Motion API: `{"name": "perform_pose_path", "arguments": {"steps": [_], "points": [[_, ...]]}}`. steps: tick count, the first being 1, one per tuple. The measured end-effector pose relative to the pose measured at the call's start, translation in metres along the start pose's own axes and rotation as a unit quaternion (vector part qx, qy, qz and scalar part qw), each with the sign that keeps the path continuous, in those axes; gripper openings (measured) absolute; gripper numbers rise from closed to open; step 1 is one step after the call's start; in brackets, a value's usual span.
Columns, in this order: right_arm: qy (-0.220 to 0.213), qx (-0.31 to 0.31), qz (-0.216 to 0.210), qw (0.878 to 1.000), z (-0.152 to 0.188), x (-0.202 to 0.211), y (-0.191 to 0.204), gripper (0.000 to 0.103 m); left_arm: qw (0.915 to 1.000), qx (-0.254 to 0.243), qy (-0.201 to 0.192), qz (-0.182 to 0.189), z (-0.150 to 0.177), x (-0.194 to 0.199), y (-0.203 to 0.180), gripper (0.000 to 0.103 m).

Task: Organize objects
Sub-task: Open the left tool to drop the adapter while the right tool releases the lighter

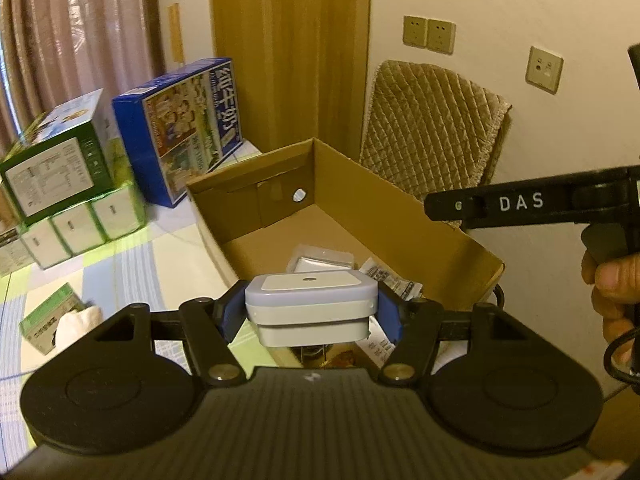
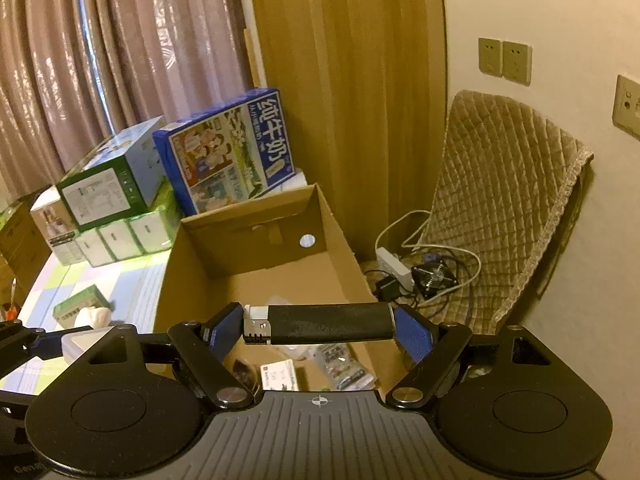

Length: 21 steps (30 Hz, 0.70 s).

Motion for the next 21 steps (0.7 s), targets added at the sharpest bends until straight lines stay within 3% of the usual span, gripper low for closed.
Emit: {"name": "perform_pose_path", "arguments": {"steps": [7, 10, 21], "points": [[0.004, -0.016, 0.003, 1.0, -0.004, -0.01, -0.01, 0.079, 0.9995, -0.01, 0.011, 0.027, -0.005, -0.029, -0.006, 0.062], [0.005, -0.017, 0.004, 1.0, -0.003, -0.011, -0.012, 0.079, 0.9996, -0.018, 0.008, 0.018, -0.006, -0.034, -0.005, 0.07], [0.014, -0.02, -0.013, 1.0, 0.005, -0.014, -0.005, 0.079, 0.9996, 0.023, -0.008, -0.015, -0.002, -0.008, 0.028, 0.073]]}}
Point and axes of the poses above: each gripper's, at about its wrist camera, not at the fingertips, and x roughly against the way its jaws point, y to its left, z to its underside, the point moved 1 cm from there along -x, roughly the way its jaws point, and after that the axes turned 1 degree about y, right-handed, at the moved point
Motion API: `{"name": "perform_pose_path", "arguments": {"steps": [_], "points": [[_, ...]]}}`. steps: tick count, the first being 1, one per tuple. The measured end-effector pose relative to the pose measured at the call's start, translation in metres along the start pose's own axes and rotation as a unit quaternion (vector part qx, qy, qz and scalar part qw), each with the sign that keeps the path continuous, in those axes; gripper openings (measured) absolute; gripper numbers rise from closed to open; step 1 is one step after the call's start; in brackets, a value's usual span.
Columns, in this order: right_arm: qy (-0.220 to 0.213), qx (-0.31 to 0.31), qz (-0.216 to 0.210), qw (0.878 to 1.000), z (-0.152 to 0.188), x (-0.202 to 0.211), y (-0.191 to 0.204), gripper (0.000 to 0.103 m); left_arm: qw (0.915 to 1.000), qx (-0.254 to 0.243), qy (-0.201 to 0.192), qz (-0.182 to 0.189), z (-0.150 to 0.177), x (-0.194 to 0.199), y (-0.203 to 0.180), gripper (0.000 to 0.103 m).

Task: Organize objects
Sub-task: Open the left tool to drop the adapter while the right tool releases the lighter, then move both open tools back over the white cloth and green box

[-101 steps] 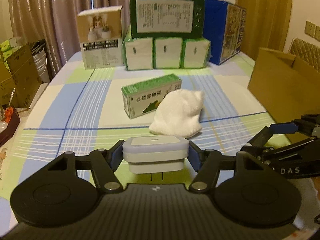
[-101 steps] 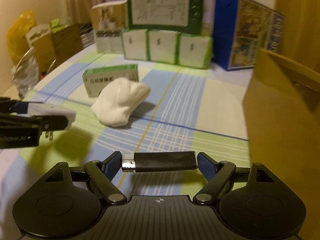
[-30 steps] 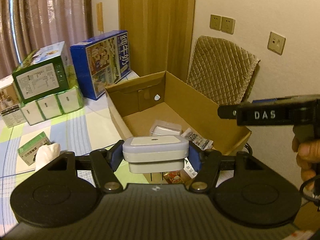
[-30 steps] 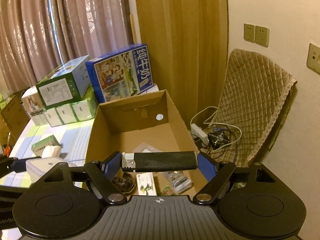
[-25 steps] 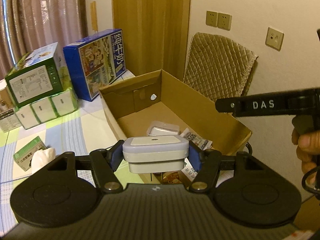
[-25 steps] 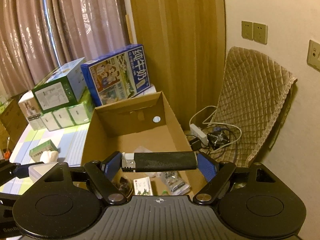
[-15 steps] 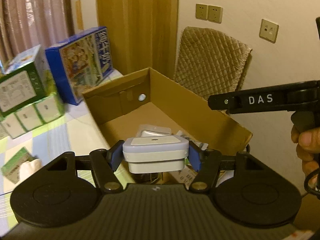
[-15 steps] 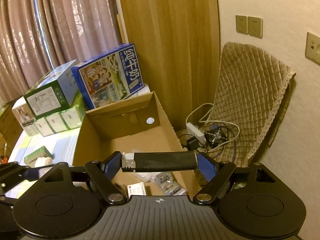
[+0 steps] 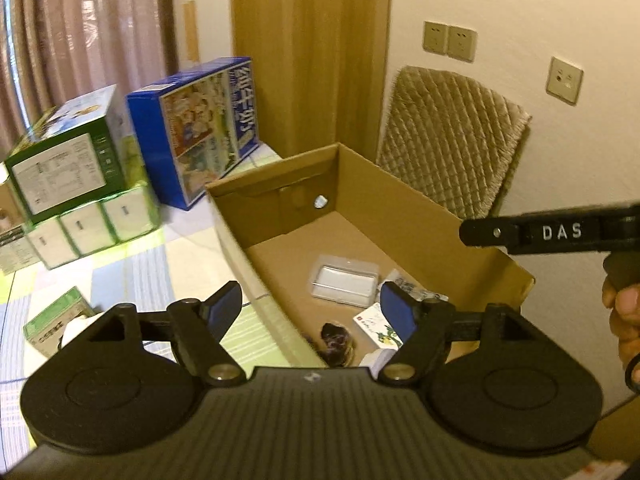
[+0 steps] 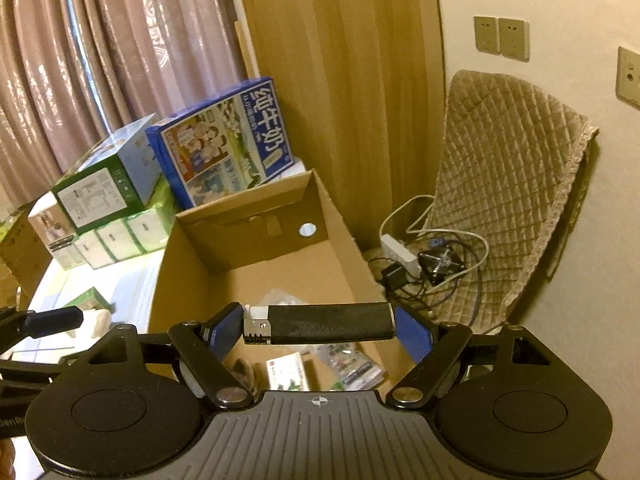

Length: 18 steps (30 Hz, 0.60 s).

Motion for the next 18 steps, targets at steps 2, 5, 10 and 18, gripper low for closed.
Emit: {"name": "perform_pose_path", "arguments": {"steps": [2, 5, 10, 18], "points": [[0.003, 0.002, -0.005, 1.0, 0.001, -0.001, 0.004, 0.079, 1.0, 0.007, -0.001, -0.005, 0.002, 0.003, 0.005, 0.073], [0.004, 0.002, -0.013, 1.0, 0.001, -0.003, 0.01, 0.079, 0.9998, 0.018, -0.002, -0.009, 0.006, 0.007, 0.012, 0.075], [0.005, -0.018, -0.034, 0.999, -0.002, -0.007, 0.01, 0.092, 0.9994, 0.031, 0.0, -0.016, 0.015, 0.01, 0.022, 0.083], [-0.007, -0.019, -0.034, 0.999, -0.001, 0.006, 0.01, 0.096, 0.9985, 0.046, 0.0, -0.029, 0.027, 0.022, 0.034, 0.085]]}}
Point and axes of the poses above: each gripper's, at about its wrist camera, not at the fingertips, and x roughly against the way its jaws point, y to its left, z to its underside, the point moved 1 cm from there along -x, roughly the way its jaws point, and after that the axes turned 1 degree about y, right-handed, at the moved point
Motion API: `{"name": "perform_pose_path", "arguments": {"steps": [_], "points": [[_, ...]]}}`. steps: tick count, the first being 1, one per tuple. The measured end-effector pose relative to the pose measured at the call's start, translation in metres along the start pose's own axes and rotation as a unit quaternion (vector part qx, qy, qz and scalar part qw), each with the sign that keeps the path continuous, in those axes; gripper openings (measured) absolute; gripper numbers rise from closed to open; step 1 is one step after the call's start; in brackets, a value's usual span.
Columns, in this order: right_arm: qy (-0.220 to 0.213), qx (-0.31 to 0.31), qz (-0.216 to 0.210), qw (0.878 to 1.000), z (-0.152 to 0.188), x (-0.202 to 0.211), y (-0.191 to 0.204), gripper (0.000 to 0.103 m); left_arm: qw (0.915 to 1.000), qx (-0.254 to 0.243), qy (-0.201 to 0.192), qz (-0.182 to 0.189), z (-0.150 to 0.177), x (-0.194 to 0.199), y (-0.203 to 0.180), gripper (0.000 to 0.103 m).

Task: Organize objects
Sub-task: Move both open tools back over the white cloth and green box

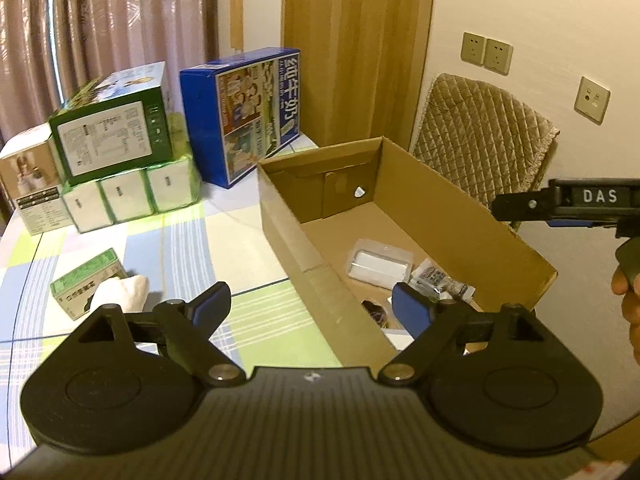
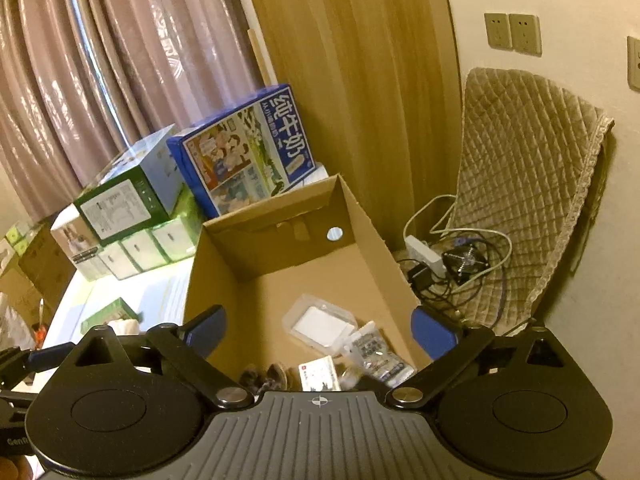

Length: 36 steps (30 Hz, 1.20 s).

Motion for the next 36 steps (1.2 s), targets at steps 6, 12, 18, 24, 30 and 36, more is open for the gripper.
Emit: {"name": "perform_pose_path", "arguments": {"steps": [6, 12, 18, 24, 30, 36], "points": [[0.0, 0.003, -0.003, 1.0, 0.011, 0.013, 0.01, 0.097, 0.9998, 0.009, -0.006, -0.016, 0.009, 0.018, 0.009, 0.088], [0.006, 0.012, -0.007, 1.0, 0.027, 0.026, 0.024, 0.097, 0.9993, 0.013, -0.014, -0.031, 0.016, 0.041, 0.018, 0.09], [0.006, 0.02, -0.009, 1.0, 0.036, 0.04, 0.038, 0.101, 0.9987, 0.014, -0.023, -0.043, 0.025, 0.064, 0.027, 0.092], [0.006, 0.033, -0.018, 0.999, 0.043, 0.049, 0.057, 0.101, 0.998, 0.022, -0.025, -0.055, 0.035, 0.083, 0.04, 0.094], [0.009, 0.048, -0.026, 0.998, 0.046, 0.052, 0.074, 0.101, 0.9967, 0.035, -0.034, -0.065, 0.042, 0.101, 0.055, 0.096], [0.013, 0.063, -0.033, 0.997, 0.051, 0.052, 0.091, 0.101, 0.9949, 0.046, -0.043, -0.078, 0.049, 0.116, 0.074, 0.099]]}}
Point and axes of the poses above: each gripper's, at about its wrist camera, not at the fingertips, and x roughly against the way its jaws point, y to its left, z to its underside, the point moved 1 cm from there along -x, roughly the way its jaws point, and after that the axes turned 1 degree about y, right-handed, at the moved point
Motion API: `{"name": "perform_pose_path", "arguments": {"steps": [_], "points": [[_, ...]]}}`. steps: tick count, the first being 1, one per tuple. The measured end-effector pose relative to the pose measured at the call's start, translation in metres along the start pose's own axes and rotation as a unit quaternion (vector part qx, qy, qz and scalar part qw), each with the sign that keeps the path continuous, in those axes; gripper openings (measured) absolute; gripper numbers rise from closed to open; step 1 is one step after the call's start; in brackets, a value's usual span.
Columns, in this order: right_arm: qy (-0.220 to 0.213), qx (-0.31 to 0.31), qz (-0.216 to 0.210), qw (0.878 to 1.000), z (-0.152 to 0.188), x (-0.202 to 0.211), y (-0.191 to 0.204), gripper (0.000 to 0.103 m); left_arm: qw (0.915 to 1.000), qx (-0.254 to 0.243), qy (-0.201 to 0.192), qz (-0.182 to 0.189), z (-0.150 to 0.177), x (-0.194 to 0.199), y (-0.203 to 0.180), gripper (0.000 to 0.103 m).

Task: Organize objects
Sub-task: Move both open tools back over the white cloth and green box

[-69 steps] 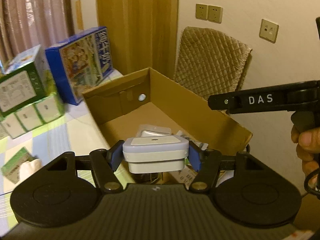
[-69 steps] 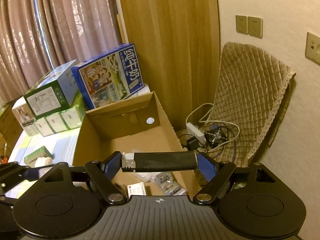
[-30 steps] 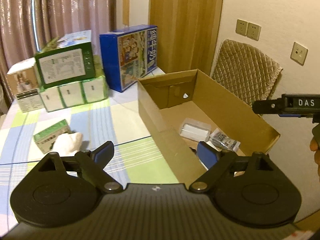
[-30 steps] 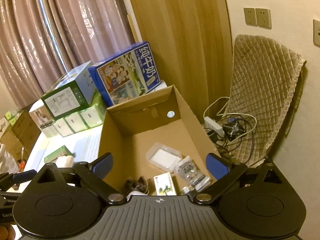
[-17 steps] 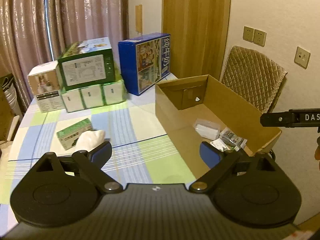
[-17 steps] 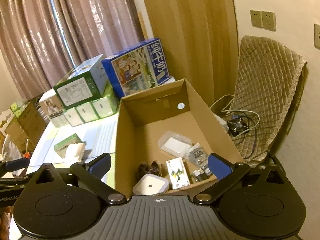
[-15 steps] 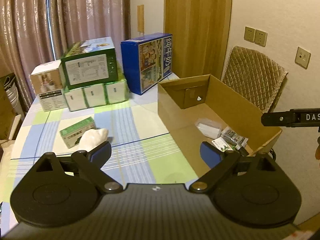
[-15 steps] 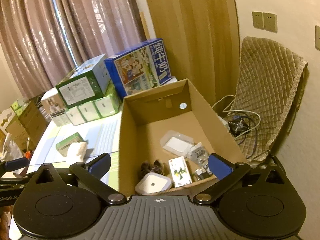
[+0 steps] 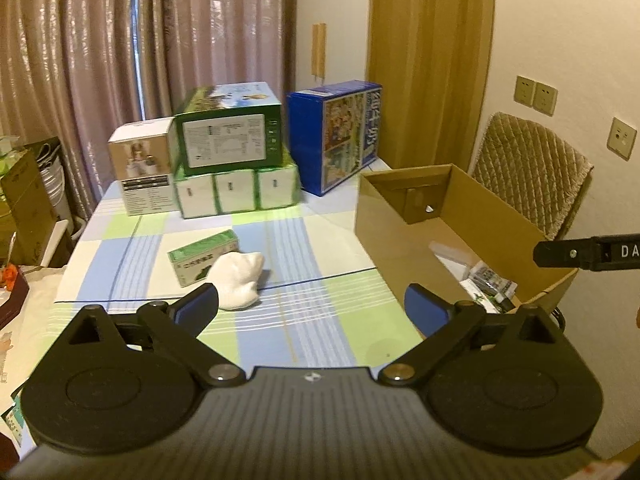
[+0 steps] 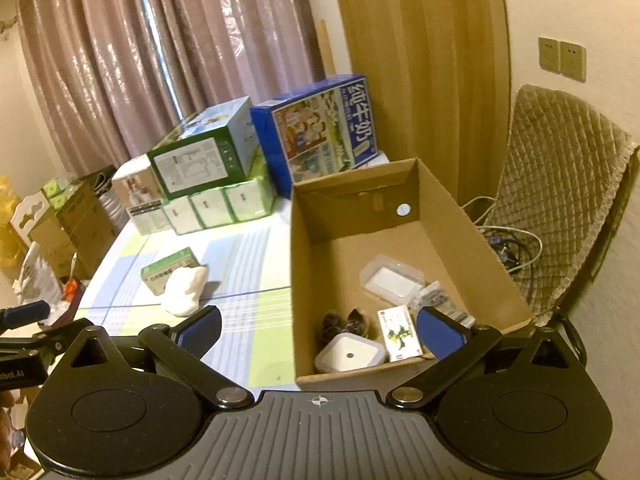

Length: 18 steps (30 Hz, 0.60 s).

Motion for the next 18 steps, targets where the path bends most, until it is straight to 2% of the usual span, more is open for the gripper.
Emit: {"name": "perform_pose_path", "arguments": {"steps": [2, 18], "points": [[0.002, 0.006, -0.002, 1.0, 0.001, -0.002, 0.007, 0.101, 1.0, 0.003, 0.0, -0.009, 0.003, 0.003, 0.011, 0.102], [-0.007, 0.069, -0.058, 0.996, -0.005, -0.04, 0.093, 0.101, 0.997, 0.03, 0.008, -0.071, 0.015, 0.006, 0.101, 0.102]]}}
Point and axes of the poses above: each gripper's, at about its wrist camera, not at the fingertips, and x roughly against the way its jaws point, y to its left, z to its underside, the point moved 1 cm from there along -x, roughly the way its jaws point, and after that the axes turned 1 degree about y, right-handed, at the moved point
